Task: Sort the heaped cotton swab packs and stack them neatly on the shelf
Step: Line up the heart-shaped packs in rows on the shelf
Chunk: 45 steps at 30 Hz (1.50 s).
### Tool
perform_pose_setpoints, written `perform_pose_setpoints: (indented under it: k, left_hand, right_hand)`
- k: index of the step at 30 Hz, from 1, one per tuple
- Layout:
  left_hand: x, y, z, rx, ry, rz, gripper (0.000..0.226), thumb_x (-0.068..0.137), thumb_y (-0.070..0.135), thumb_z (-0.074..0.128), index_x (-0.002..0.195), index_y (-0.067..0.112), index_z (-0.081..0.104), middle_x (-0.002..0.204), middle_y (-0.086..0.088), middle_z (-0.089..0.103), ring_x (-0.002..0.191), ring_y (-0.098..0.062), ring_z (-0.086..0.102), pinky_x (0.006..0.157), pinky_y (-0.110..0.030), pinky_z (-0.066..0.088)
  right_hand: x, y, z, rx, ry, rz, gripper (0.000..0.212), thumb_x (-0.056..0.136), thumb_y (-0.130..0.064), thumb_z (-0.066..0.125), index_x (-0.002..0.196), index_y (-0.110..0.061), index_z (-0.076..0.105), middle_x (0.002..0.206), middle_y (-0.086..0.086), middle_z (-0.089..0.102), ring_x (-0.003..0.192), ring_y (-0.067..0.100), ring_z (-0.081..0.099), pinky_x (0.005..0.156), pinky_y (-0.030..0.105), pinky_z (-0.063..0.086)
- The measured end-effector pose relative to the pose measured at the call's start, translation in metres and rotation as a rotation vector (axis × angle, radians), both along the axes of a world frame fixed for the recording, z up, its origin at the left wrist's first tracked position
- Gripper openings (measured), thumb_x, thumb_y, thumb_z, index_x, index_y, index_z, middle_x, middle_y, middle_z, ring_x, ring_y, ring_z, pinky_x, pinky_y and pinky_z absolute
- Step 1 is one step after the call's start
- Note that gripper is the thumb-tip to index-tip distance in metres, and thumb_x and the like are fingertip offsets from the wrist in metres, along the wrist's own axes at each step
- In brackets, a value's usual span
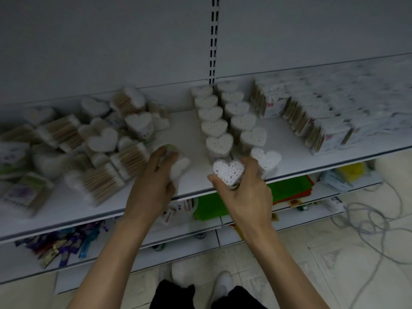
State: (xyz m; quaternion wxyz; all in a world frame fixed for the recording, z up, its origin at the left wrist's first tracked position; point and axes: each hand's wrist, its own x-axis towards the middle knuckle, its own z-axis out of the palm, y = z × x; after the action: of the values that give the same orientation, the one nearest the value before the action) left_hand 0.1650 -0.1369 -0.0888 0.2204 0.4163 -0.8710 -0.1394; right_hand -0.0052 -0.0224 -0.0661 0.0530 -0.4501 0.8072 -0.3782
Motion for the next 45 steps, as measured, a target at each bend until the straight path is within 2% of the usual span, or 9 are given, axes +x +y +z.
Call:
perform_pose_setpoints:
  k: [8,15,19,21,26,30,34,39,45]
  left_hand:
    - [0.003,-0.008,0.025,-0.056,-0.031,-0.074,0.086,0.07,0.059,0.071,0.142,0.022,0.042,0.145,-0.005,0.04,0.113,-0.024,0.054,0.071,-0.028,0.047]
    - [-0.042,-0.003,0.016,-0.237,0.059,-0.363,0.081,0.077,0.049,0.073,0.143,0.022,0.035,0.152,-0.006,0.036,0.13,-0.029,0.041,0.098,-0.047,0.044]
    - [-0.057,0.0,0.012,-0.288,0.079,-0.426,0.062,0.082,0.048,0.058,0.137,0.022,0.045,0.151,-0.006,0.038,0.134,-0.026,0.035,0.1,-0.045,0.039]
    - [-0.06,0.0,0.01,-0.288,0.071,-0.417,0.056,0.082,0.043,0.06,0.133,0.019,0.053,0.149,-0.007,0.041,0.134,-0.026,0.035,0.102,-0.041,0.034]
    - [-0.067,0.006,0.001,-0.243,0.092,-0.39,0.049,0.086,0.033,0.065,0.13,0.012,0.058,0.143,-0.009,0.049,0.134,-0.025,0.039,0.107,-0.039,0.037]
    - [-0.07,0.013,-0.002,-0.202,0.121,-0.352,0.052,0.086,0.033,0.064,0.132,0.013,0.056,0.145,-0.008,0.047,0.136,-0.024,0.038,0.107,-0.031,0.036]
    - [-0.076,0.017,-0.002,-0.163,0.118,-0.331,0.051,0.09,0.036,0.056,0.136,0.014,0.052,0.149,-0.006,0.042,0.14,-0.021,0.032,0.106,-0.035,0.034]
    - [-0.08,0.02,-0.003,-0.164,0.072,-0.326,0.054,0.092,0.038,0.048,0.141,0.017,0.044,0.153,-0.006,0.034,0.143,-0.019,0.024,0.105,-0.034,0.037]
    - [-0.079,0.021,-0.002,-0.221,0.025,-0.301,0.056,0.092,0.041,0.051,0.142,0.02,0.041,0.153,-0.012,0.035,0.14,-0.028,0.031,0.109,-0.044,0.035]
  right_hand:
    - [0.01,-0.014,-0.003,-0.099,-0.114,-0.047,0.076,0.076,-0.051,0.072,0.136,-0.014,0.043,0.132,0.005,0.054,0.12,0.023,0.052,0.085,0.036,0.051]
    - [0.015,-0.011,-0.003,-0.049,-0.042,-0.04,0.083,0.08,-0.026,0.076,0.148,-0.017,0.028,0.146,0.006,0.041,0.118,0.018,0.051,0.089,0.021,0.043]
    - [0.01,0.017,0.0,-0.14,0.127,-0.118,0.062,0.077,-0.009,0.077,0.132,-0.009,0.049,0.121,0.008,0.059,0.093,0.019,0.063,0.074,0.036,0.057]
    - [0.0,0.027,-0.003,-0.201,0.129,-0.22,0.052,0.077,-0.012,0.077,0.123,-0.008,0.053,0.111,0.006,0.058,0.092,0.018,0.059,0.072,0.036,0.054]
    - [-0.041,0.016,-0.02,-0.108,-0.19,-0.231,0.091,0.075,-0.037,0.079,0.147,-0.015,0.028,0.143,0.002,0.042,0.128,0.017,0.043,0.101,0.027,0.039]
    - [-0.062,0.008,-0.027,-0.065,-0.222,-0.048,0.064,0.079,-0.026,0.076,0.135,-0.021,0.044,0.123,-0.005,0.06,0.108,0.012,0.058,0.079,0.011,0.042]
    - [-0.071,0.004,-0.026,-0.046,-0.233,0.018,0.065,0.08,-0.028,0.075,0.135,-0.021,0.043,0.125,-0.005,0.06,0.111,0.012,0.058,0.084,0.023,0.047]
    - [-0.071,0.007,-0.026,-0.052,-0.212,0.054,0.068,0.08,-0.03,0.075,0.138,-0.021,0.041,0.129,-0.007,0.057,0.113,0.009,0.055,0.079,0.009,0.04]
    - [-0.072,0.012,-0.029,-0.003,-0.265,0.048,0.089,0.078,-0.035,0.077,0.149,-0.019,0.025,0.144,-0.002,0.045,0.13,0.013,0.045,0.103,0.029,0.042]
